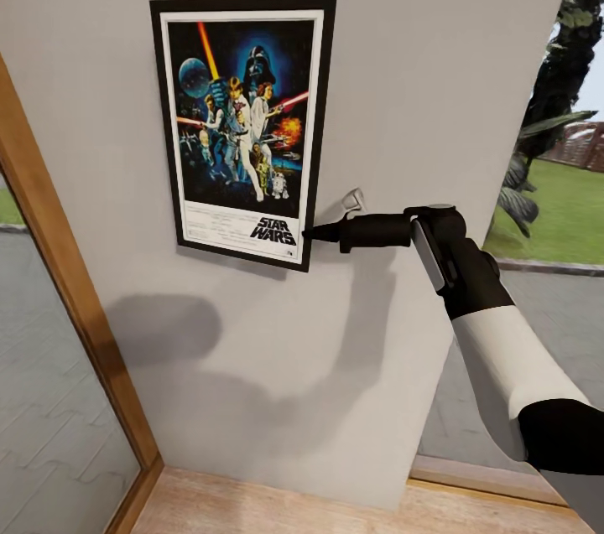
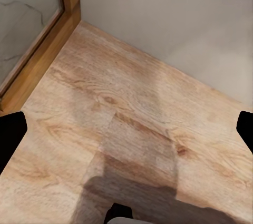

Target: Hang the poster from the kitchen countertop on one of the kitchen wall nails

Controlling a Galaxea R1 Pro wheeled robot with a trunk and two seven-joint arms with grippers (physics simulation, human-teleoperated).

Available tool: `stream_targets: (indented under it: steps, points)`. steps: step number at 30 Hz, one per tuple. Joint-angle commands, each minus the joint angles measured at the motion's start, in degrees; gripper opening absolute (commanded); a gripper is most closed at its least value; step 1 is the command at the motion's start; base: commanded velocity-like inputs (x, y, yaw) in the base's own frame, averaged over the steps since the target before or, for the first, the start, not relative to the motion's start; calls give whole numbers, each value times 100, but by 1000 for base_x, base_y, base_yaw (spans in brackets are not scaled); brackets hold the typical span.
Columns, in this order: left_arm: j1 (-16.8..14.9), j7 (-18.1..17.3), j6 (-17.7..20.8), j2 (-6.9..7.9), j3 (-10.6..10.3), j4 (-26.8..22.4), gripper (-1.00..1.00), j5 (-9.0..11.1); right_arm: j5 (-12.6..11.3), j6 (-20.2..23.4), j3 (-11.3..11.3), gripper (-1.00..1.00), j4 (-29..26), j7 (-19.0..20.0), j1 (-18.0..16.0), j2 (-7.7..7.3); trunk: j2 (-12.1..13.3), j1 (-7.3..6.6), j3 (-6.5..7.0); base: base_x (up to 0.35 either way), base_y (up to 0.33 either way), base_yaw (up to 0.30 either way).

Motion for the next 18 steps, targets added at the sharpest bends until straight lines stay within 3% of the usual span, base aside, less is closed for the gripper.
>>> stream_targets:
  steps: [1, 18]
  points:
    - [-1, -28, 0, 0, 7, -2, 100, 22, -61, 63, 12, -100, 2, -10, -6, -6, -12, 4, -11, 5, 0, 0]
    - [-1, -28, 0, -2, 7, 4, 100, 22, -61, 63, 9, -100, 14, -10, -6, -7, -12, 4, -11, 1, 0, 0]
